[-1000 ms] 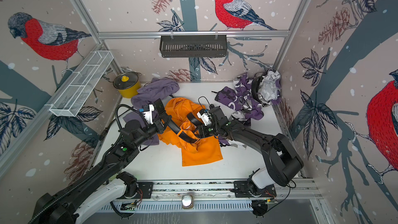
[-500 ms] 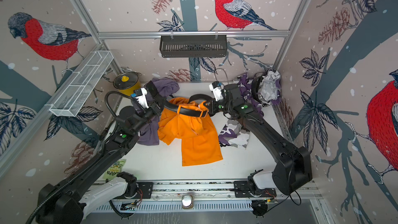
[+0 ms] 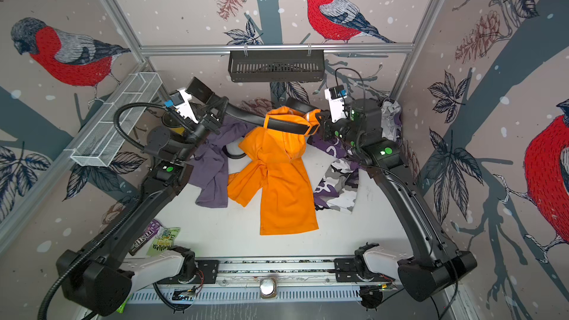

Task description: Remove the belt from the trousers

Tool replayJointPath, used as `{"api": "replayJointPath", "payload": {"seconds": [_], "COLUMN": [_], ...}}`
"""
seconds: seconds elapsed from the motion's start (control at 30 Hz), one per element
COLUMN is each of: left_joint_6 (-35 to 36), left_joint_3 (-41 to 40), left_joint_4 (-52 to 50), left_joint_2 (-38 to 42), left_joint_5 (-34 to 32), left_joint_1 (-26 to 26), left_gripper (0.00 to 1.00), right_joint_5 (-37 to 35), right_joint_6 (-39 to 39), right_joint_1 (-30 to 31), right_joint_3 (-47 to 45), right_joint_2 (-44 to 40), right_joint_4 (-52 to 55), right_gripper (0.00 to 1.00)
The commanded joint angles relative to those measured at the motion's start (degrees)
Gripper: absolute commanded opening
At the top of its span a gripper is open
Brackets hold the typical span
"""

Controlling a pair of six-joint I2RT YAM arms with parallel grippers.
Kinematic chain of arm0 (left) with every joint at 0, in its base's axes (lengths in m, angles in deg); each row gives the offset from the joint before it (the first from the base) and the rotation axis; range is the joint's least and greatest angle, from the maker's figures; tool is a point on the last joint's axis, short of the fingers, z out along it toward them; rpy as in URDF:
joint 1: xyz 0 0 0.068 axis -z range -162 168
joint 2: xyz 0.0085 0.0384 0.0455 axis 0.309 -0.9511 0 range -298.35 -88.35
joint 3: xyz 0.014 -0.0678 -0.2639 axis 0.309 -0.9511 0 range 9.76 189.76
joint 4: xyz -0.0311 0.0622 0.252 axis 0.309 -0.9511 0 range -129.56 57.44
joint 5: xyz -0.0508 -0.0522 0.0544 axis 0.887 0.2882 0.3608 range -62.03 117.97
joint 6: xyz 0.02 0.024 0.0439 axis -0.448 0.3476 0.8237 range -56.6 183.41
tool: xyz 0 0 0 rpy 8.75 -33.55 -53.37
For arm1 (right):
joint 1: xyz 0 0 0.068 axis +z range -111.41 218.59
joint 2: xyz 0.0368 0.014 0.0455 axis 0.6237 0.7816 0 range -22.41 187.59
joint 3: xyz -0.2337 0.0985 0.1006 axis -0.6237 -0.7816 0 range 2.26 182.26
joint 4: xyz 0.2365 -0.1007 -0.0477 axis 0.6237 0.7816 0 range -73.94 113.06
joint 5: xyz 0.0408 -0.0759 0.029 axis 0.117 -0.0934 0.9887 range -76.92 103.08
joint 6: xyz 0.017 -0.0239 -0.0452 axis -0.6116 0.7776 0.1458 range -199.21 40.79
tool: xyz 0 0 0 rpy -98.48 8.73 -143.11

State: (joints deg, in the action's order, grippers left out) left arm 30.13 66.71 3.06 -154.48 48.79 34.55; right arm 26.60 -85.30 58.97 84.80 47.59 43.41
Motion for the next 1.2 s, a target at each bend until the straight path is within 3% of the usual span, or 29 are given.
{"api": "replayJointPath", "payload": {"seconds": [0.0,0.23,1.17], "left_joint_6": [-1.7,-2.1,-3.2], "left_joint_3": [-5.1,-10.5,-14.8], "left_joint_4": [6.3,5.2,-3.1], "left_joint_2": [1.8,2.7,7.6], "left_joint_5": [-1.7,-0.9,-1.5], "left_joint_1": [-2.4,-6.5,-21.8], "left_gripper": [0.0,0.0,0.0], "right_joint_5": [-0.9,1.5,3.1], "right_joint_6": [-1.4,-1.8,-1.5], "right_joint_1": [-3.1,-6.2,-13.0], "right_joint_3": [-4.9,-10.3,-17.0], "right_joint_2": [-1.4,-0.2,-2.5], "right_joint_4": [-4.5,-6.6,-7.1], "right_gripper": [0.0,0.0,0.0]}}
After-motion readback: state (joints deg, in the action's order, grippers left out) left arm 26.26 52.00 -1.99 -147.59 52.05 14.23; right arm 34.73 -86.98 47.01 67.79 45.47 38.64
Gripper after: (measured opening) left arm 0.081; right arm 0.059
